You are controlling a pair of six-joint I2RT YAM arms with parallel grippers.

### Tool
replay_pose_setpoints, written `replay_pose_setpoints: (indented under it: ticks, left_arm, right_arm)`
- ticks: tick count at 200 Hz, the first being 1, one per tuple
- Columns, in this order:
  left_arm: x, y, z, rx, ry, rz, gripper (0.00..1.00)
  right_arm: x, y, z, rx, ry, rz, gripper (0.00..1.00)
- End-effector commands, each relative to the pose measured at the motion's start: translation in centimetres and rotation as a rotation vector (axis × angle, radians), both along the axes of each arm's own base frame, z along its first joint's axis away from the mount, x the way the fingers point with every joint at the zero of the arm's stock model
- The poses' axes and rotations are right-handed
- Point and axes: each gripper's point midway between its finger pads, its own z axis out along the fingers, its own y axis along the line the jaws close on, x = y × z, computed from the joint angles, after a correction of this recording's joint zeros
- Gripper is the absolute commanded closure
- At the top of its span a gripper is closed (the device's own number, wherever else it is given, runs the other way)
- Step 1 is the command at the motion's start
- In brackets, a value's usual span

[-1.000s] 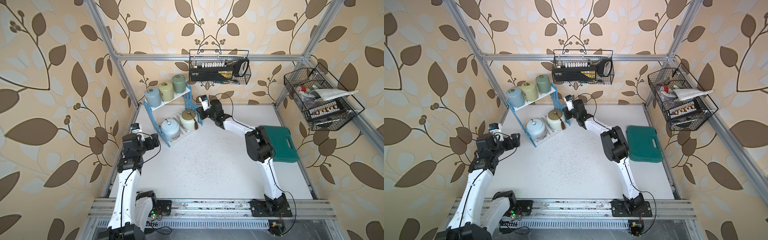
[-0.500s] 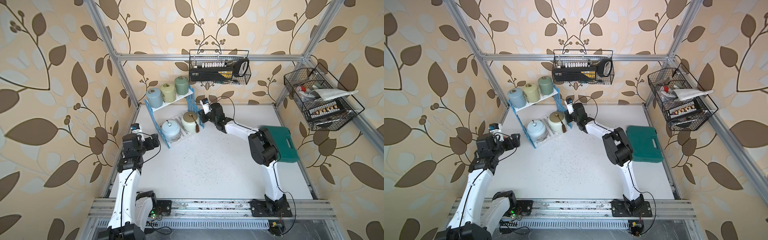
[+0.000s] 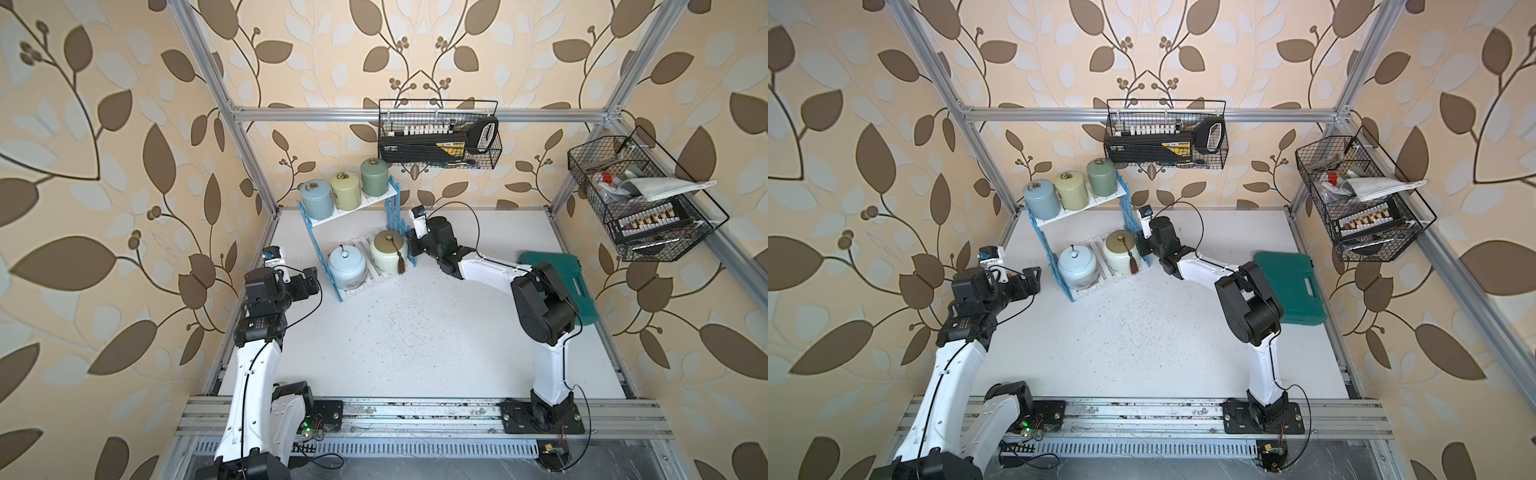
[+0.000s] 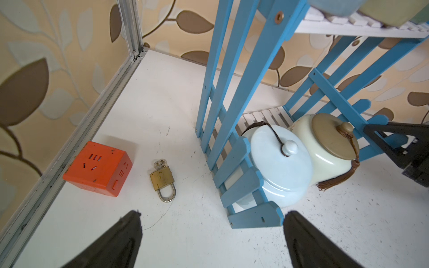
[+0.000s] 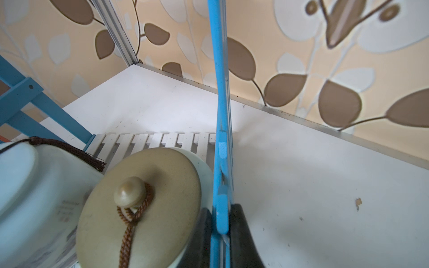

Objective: Remove the tea canisters from the shelf
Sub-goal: Move the shelf to the center of the board.

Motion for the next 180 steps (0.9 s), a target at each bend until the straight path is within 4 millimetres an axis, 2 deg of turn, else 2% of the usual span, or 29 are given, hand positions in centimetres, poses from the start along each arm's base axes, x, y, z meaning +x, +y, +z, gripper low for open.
replay_pose_setpoints:
  ticks: [1,70,133,146,180]
  left_arm:
    - [0.1,-0.7,1.7,0.018,-0.060,-0.037,0.01]
    - [-0.2,-1.2,2.0,0.026,-0.051,-0.068,0.01]
    - [-0.2,-1.5,1.6,0.034,-0.056,-0.085,0.01]
    - [-0.2,-1.7,1.8,0.018,-0.057,-0.096,0.01]
    - [-0.2,-1.8,1.6,0.022,-0.055,-0.101,0.01]
  right_arm:
    - [-0.8,-2.5,0.4,-0.003,0.014,-0.092,1.00]
    - [-2.7,-7.2,0.5,-0.042,0.028,-0.252,1.00]
    - [-4.4,-13.5,1.1,-0.003,0.017,-0.456,1.00]
    - [-4.6,-14.8,0.7,0.016,0.032,-0.496,1.00]
    - [-5.6,-17.3,1.4,0.047,0.006,-0.589,1.00]
